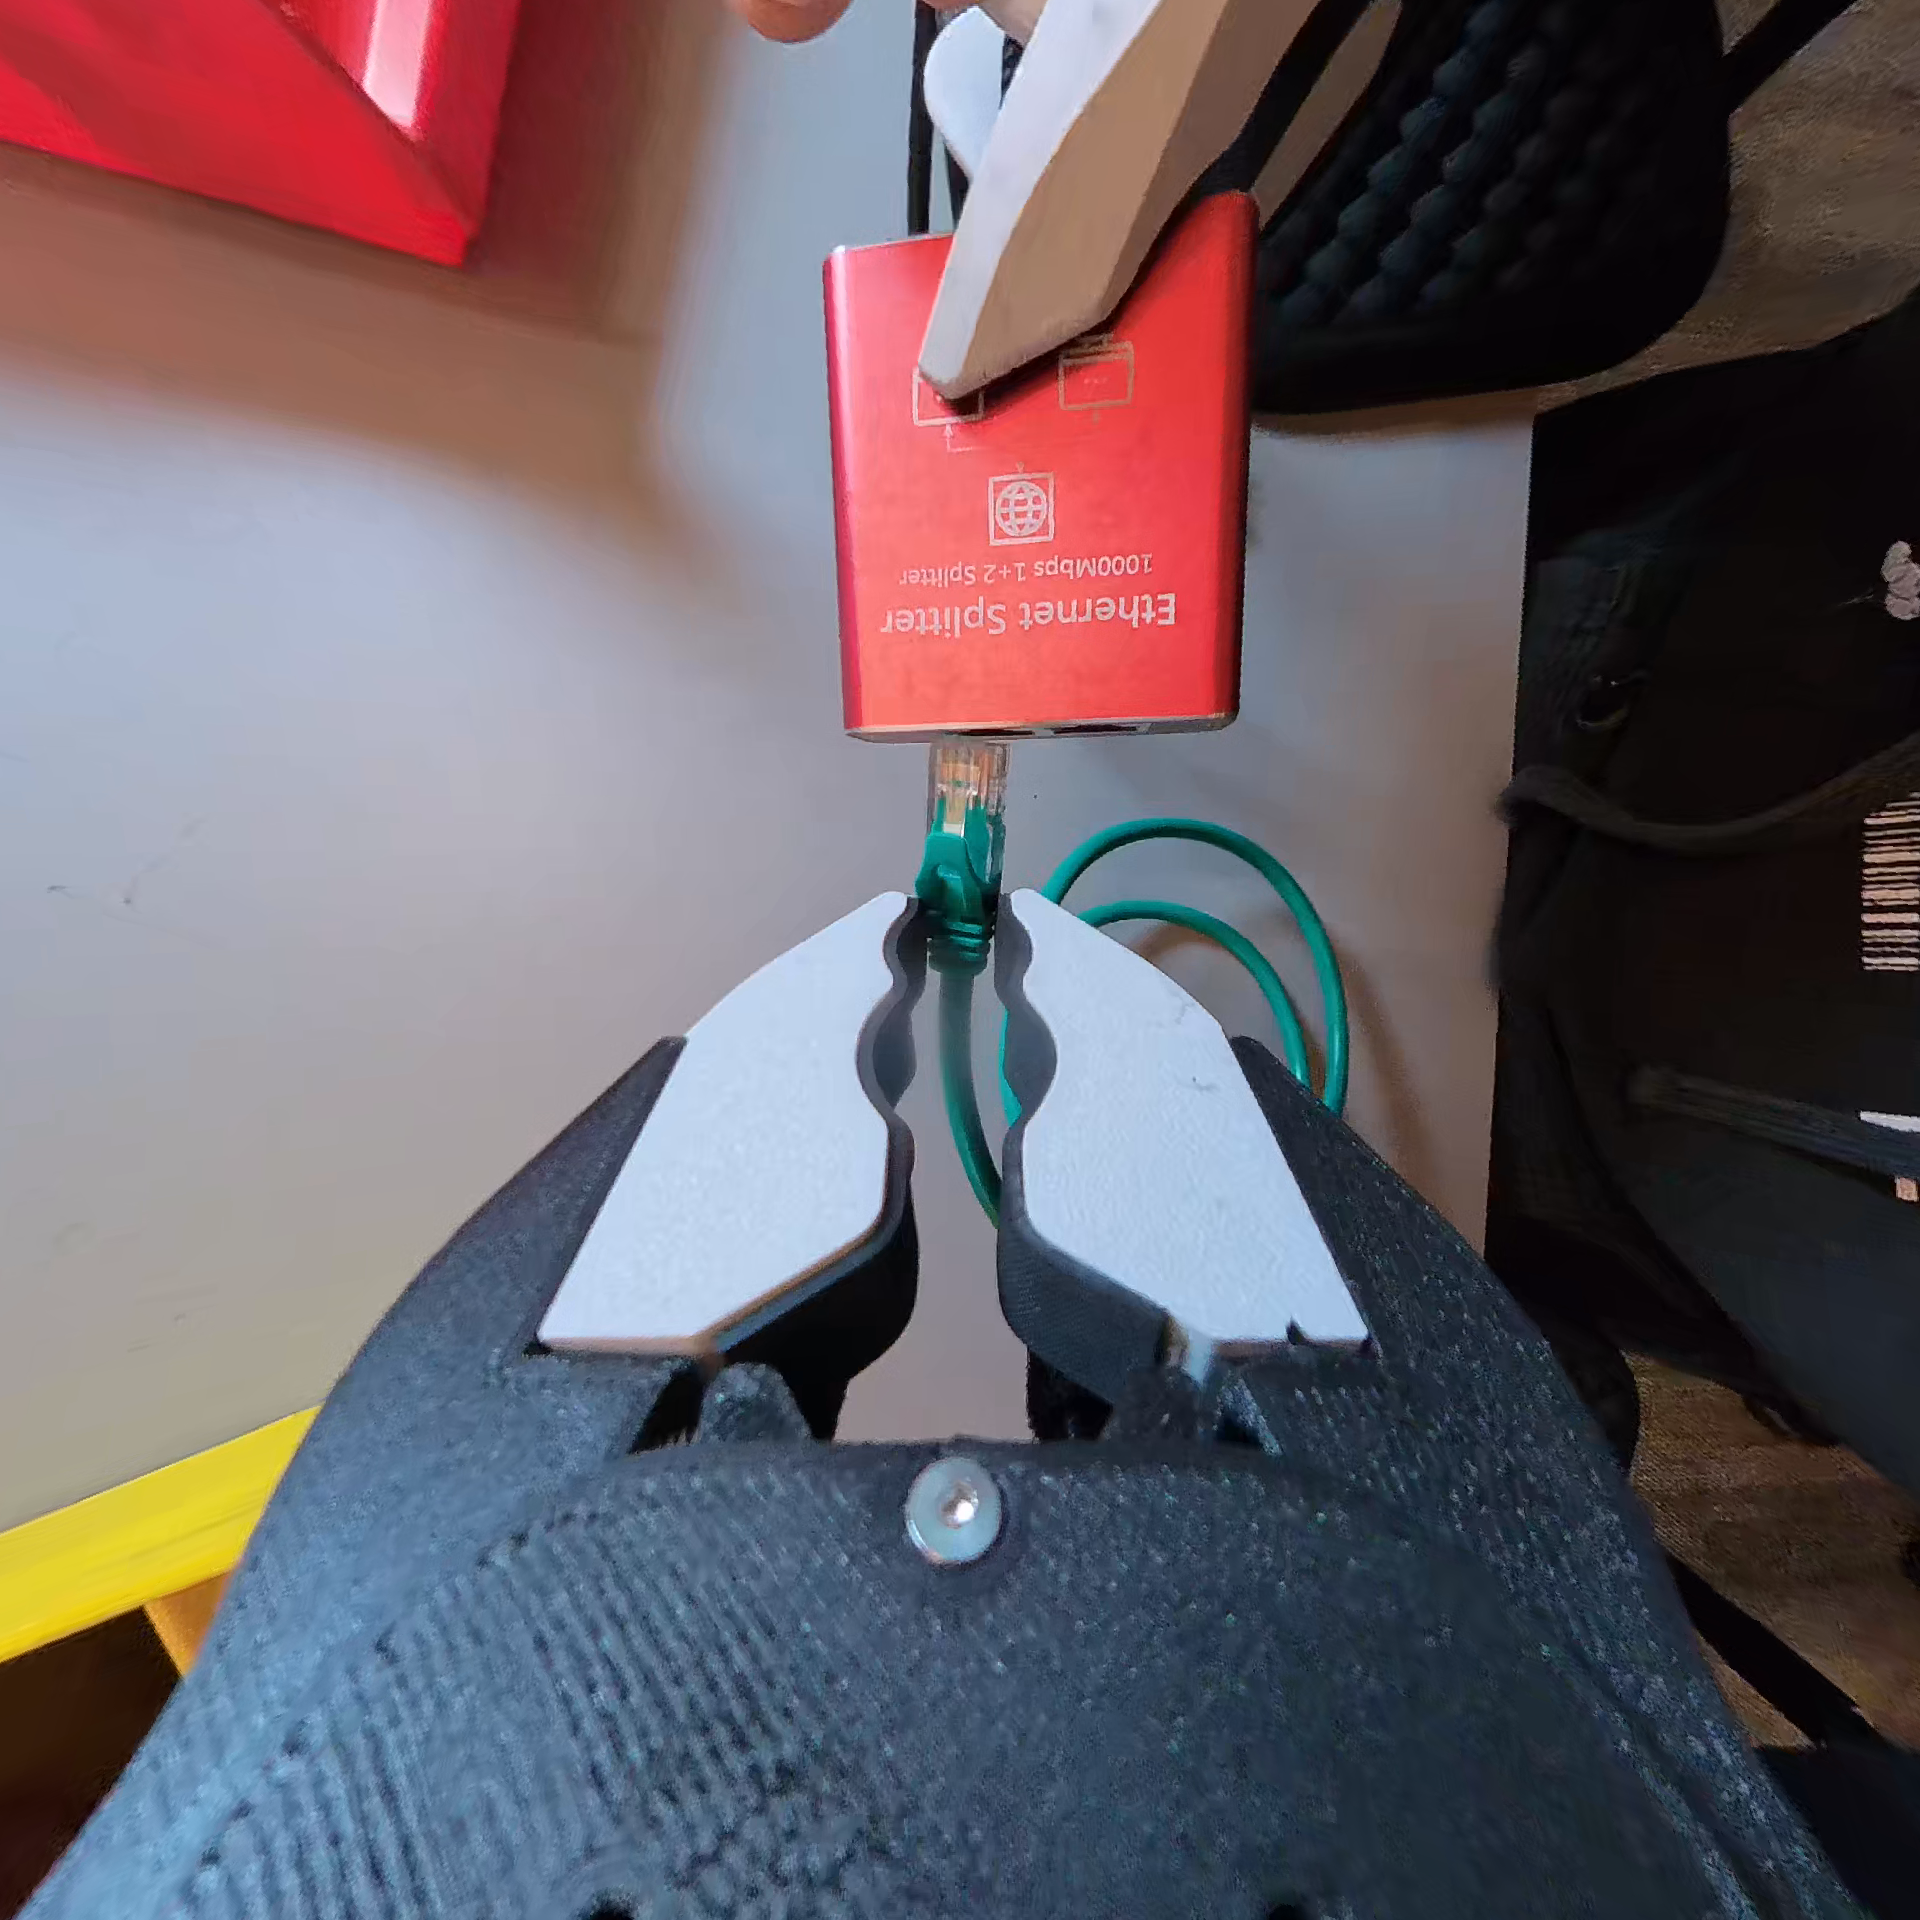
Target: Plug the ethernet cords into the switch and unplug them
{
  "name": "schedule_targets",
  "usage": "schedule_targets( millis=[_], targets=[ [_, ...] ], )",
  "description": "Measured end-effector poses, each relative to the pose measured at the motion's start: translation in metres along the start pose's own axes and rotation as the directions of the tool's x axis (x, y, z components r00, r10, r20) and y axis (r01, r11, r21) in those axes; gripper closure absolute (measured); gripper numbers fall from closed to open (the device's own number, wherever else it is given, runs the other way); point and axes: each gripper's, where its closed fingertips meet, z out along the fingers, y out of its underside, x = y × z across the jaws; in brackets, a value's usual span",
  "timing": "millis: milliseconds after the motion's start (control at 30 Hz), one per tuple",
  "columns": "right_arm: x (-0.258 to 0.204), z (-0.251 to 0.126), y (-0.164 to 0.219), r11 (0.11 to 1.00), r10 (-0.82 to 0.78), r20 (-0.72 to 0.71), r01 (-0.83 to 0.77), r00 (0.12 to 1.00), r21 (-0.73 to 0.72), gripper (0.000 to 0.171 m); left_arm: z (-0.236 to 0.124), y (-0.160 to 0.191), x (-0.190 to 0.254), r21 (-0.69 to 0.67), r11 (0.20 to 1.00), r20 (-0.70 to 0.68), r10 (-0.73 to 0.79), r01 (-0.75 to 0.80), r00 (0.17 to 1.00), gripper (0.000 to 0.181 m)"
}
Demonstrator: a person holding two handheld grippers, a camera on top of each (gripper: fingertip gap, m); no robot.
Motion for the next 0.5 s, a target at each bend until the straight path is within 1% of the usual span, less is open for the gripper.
schedule_targets(
  millis=[100, 200, 267, 400, 500],
  targets=[
    [-0.0014, 0.0, 0.0001, 1.0, 0.001, 0.007, -0.001, 1.0, -0.008, 0.144, 0.0024, 0.0012, -0.0009, -0.038, 0.999, 0.037, -0.004, 0.006, 0.999, 0.169],
    [-0.0006, 0.0022, 0.0054, 0.998, -0.017, 0.0, 0.017, 1.0, -0.06, 0.144, 0.0044, 0.0012, 0.0005, -0.056, 0.998, 0.052, -0.006, 0.009, 0.999, 0.169],
    [-0.0008, 0.002, 0.003, 0.999, -0.022, 0.002, 0.022, 1.0, -0.049, 0.144, 0.0051, 0.002, -0.0026, -0.068, 0.998, 0.079, -0.011, 0.016, 0.997, 0.169],
    [-0.004, 0.0026, 0.0012, 0.997, -0.049, 0.026, 0.05, 0.998, -0.052, 0.144, 0.0033, 0.0028, -0.0039, -0.058, 0.998, 0.069, -0.028, 0.032, 0.997, 0.169],
    [-0.0047, 0.0042, -0.0008, 0.998, -0.053, 0.029, 0.054, 0.998, -0.043, 0.144, 0.0041, 0.0044, -0.0012, -0.073, 0.997, 0.067, -0.005, 0.01, 0.998, 0.169]
  ],
)
